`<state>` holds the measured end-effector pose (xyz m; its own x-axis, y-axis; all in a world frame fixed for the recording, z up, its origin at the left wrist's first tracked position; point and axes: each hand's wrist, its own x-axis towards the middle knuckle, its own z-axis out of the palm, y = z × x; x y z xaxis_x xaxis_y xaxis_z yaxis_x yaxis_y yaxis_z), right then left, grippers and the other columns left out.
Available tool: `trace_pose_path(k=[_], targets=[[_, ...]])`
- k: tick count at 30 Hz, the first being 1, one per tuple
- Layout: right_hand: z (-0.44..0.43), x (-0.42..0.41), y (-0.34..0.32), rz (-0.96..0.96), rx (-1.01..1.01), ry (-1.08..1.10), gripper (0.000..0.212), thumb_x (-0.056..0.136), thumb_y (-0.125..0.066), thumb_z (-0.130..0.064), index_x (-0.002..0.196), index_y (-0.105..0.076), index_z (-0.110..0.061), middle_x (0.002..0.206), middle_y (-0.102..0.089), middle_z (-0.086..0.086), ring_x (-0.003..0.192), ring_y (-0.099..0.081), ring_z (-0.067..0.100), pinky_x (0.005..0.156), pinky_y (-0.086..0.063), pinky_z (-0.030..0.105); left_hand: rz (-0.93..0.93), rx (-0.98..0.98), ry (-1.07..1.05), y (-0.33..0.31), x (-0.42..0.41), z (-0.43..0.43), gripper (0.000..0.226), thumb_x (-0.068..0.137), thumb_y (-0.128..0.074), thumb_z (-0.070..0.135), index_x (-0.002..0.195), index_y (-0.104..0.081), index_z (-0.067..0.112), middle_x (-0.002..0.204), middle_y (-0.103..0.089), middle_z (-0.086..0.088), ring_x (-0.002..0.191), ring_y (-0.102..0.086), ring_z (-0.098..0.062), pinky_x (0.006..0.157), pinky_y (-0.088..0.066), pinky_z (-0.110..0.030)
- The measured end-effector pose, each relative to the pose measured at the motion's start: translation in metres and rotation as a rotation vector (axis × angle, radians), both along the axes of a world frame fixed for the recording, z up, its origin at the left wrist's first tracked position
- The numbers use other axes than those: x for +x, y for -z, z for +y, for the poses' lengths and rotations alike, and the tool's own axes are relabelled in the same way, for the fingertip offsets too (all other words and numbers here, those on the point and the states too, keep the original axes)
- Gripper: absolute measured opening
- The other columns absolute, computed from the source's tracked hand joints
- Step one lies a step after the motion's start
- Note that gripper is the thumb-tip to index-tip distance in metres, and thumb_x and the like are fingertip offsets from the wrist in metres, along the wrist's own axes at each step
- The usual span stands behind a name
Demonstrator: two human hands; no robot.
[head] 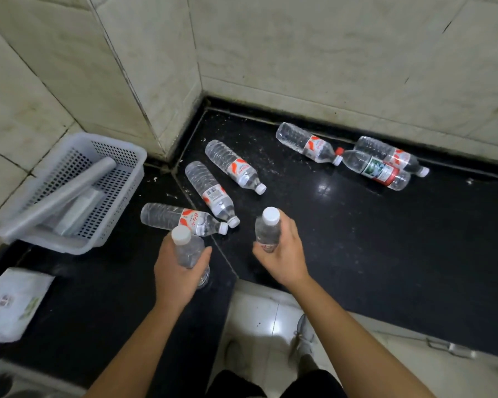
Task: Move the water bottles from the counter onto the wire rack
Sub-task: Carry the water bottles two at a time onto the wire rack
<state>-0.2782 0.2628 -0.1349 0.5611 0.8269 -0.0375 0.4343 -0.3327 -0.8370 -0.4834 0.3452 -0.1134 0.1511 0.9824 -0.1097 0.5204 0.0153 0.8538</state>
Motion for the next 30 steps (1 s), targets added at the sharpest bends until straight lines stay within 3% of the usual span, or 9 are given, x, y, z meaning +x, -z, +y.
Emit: trace_pose_path(k=[4, 7, 11, 13, 15, 17, 24, 27, 30], targets=[[-0.021, -0.002, 0.000, 0.042, 0.031, 0.060, 0.074, 0.077, -0.080, -0.014, 0.139, -0.044, -0.031, 0.132, -0.047, -0.006, 0.111, -0.046, -0.004, 0.090, -0.034, -0.002, 0.026, -0.001, 0.102, 0.003, 0.000, -0.002, 0.058, 0.077, -0.085, 0.030, 0.123, -0.050, 0.033, 0.118, -0.062, 0.008, 0.108, -0.060, -0.009, 0.094, -0.049, -0.032], [-0.048, 0.006, -0.012, 0.084, 0.012, 0.073, 0.073, 0.076, -0.078, -0.015, 0.138, -0.044, -0.035, 0.129, -0.050, -0.008, 0.107, -0.049, -0.003, 0.089, -0.039, 0.009, -0.012, -0.016, 0.060, -0.007, 0.013, -0.005, 0.057, 0.078, -0.085, 0.031, 0.126, -0.054, 0.026, 0.122, -0.063, 0.006, 0.114, -0.061, -0.015, 0.100, -0.049, -0.037], [-0.116, 0.034, -0.048, 0.093, 0.061, 0.227, 0.074, 0.068, -0.079, -0.012, 0.129, -0.049, -0.040, 0.119, -0.059, -0.008, 0.106, -0.058, 0.002, 0.082, -0.045, 0.012, -0.139, 0.052, 0.062, -0.044, 0.052, -0.026, 0.050, 0.079, -0.084, 0.025, 0.119, -0.055, 0.024, 0.113, -0.064, 0.004, 0.111, -0.062, -0.023, 0.094, -0.047, -0.035], [-0.151, 0.063, -0.077, 0.032, 0.106, 0.317, 0.071, 0.063, -0.077, -0.017, 0.127, -0.054, -0.036, 0.112, -0.063, -0.008, 0.100, -0.063, 0.009, 0.084, -0.052, 0.028, -0.208, 0.093, 0.127, -0.073, 0.089, -0.043, 0.046, 0.077, -0.086, 0.027, 0.112, -0.056, 0.021, 0.105, -0.065, 0.004, 0.105, -0.064, -0.023, 0.088, -0.048, -0.029], [-0.178, 0.095, -0.110, -0.033, 0.172, 0.401, 0.071, 0.060, -0.077, -0.022, 0.127, -0.056, -0.030, 0.107, -0.066, -0.006, 0.096, -0.066, 0.016, 0.086, -0.055, 0.041, -0.283, 0.195, 0.223, -0.109, 0.135, -0.062, 0.045, 0.074, -0.087, 0.034, 0.107, -0.059, 0.023, 0.101, -0.067, 0.005, 0.099, -0.066, -0.015, 0.088, -0.050, -0.025], [-0.207, 0.126, -0.147, -0.095, 0.277, 0.468, 0.071, 0.060, -0.080, -0.021, 0.126, -0.056, -0.028, 0.106, -0.068, -0.003, 0.095, -0.067, 0.021, 0.086, -0.056, 0.044, -0.395, 0.281, 0.319, -0.154, 0.185, -0.092, 0.043, 0.069, -0.087, 0.042, 0.102, -0.059, 0.036, 0.096, -0.066, 0.014, 0.093, -0.064, 0.002, 0.087, -0.048, -0.017], [-0.382, 0.219, -0.246, -0.307, 0.535, 0.646, 0.065, 0.061, -0.079, -0.020, 0.122, -0.058, -0.012, 0.098, -0.064, -0.007, 0.091, -0.061, 0.021, 0.082, -0.053, 0.031, -0.768, 0.456, 0.631, -0.255, 0.335, -0.274, 0.035, 0.074, -0.082, 0.039, 0.095, -0.054, 0.038, 0.086, -0.063, 0.023, 0.081, -0.061, 0.007, 0.080, -0.048, -0.015], [-0.468, 0.254, -0.262, -0.402, 0.586, 0.766, 0.059, 0.067, -0.083, -0.035, 0.115, -0.061, -0.008, 0.095, -0.066, -0.005, 0.088, -0.063, 0.017, 0.081, -0.052, 0.027, -0.825, 0.450, 0.720, -0.265, 0.392, -0.361, 0.035, 0.077, -0.082, 0.035, 0.096, -0.053, 0.037, 0.087, -0.061, 0.017, 0.078, -0.060, 0.006, 0.077, -0.049, -0.016], [-0.545, 0.284, -0.271, -0.499, 0.579, 0.918, 0.053, 0.074, -0.074, -0.051, 0.105, -0.066, -0.010, 0.087, -0.069, -0.003, 0.081, -0.065, 0.018, 0.078, -0.054, 0.035, -0.865, 0.392, 0.791, -0.271, 0.447, -0.437, 0.035, 0.079, -0.084, 0.031, 0.096, -0.054, 0.035, 0.087, -0.061, 0.013, 0.078, -0.061, 0.001, 0.080, -0.052, -0.022]])
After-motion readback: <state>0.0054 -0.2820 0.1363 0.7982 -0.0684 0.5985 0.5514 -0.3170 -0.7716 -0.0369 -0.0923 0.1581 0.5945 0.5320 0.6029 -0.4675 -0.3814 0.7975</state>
